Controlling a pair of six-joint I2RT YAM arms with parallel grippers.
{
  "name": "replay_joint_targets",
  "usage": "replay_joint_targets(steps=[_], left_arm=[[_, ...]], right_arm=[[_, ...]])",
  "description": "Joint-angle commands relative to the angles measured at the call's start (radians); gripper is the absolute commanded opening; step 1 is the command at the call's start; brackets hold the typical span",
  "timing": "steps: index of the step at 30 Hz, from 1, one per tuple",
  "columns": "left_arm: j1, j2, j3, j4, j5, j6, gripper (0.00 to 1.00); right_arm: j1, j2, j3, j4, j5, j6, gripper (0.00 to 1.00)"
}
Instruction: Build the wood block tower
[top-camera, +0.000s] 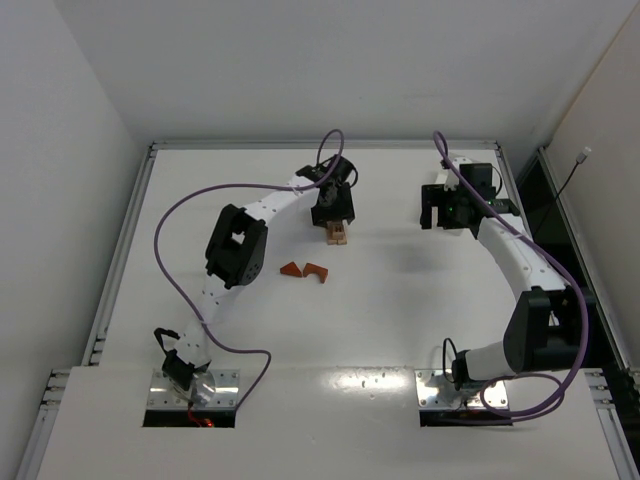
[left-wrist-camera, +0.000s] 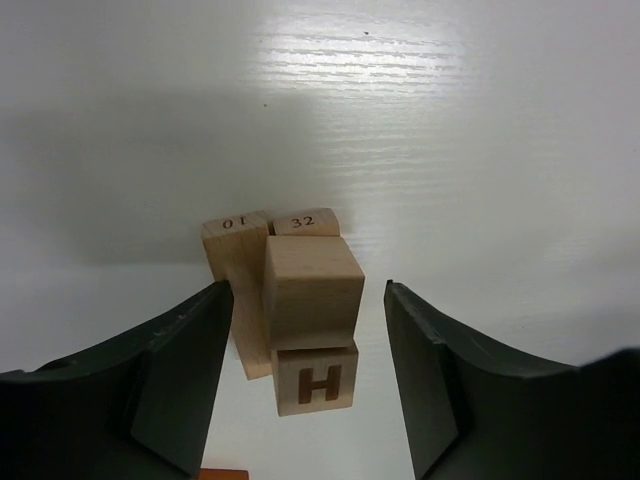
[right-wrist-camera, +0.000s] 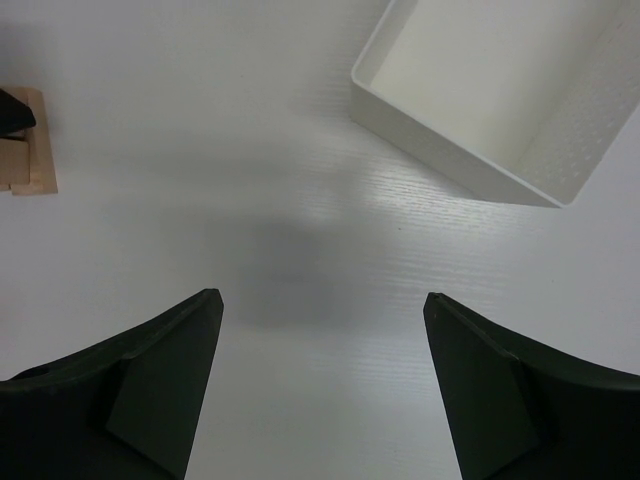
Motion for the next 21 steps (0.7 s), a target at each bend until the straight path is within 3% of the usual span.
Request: replay_joint_targets(steps=[1, 8, 12, 17, 21], left_arm=[[-0.01, -0.106, 0.031, 0.042, -0.058, 0.058, 0.6], [-0.01, -0.31, -0.03, 0.14, -0.087, 0.219, 0.68], [0.029, -0.495, -0.09, 0.122, -0.052, 0.325, 0.72], [0.278, -0.599, -0.154, 0.048, -0.015, 0.374, 0.72], [0.44, -0.671, -0.292, 0.048, 0.046, 0.428, 0.84]], right_arm=[[-0.006, 0.002, 0.006, 0.045, -0.019, -0.024, 0.8], [0.005, 0.002, 0.015, 0.045, -0.085, -0.108, 0.82], [0.014, 0.002, 0.057, 0.011, -0.363, -0.284, 0.78], [0.176, 0.064, 0.17, -0.095, -0.559, -0.424, 0.61], [0.368, 0.133, 0.253, -0.17, -0.568, -0.51, 0.61]])
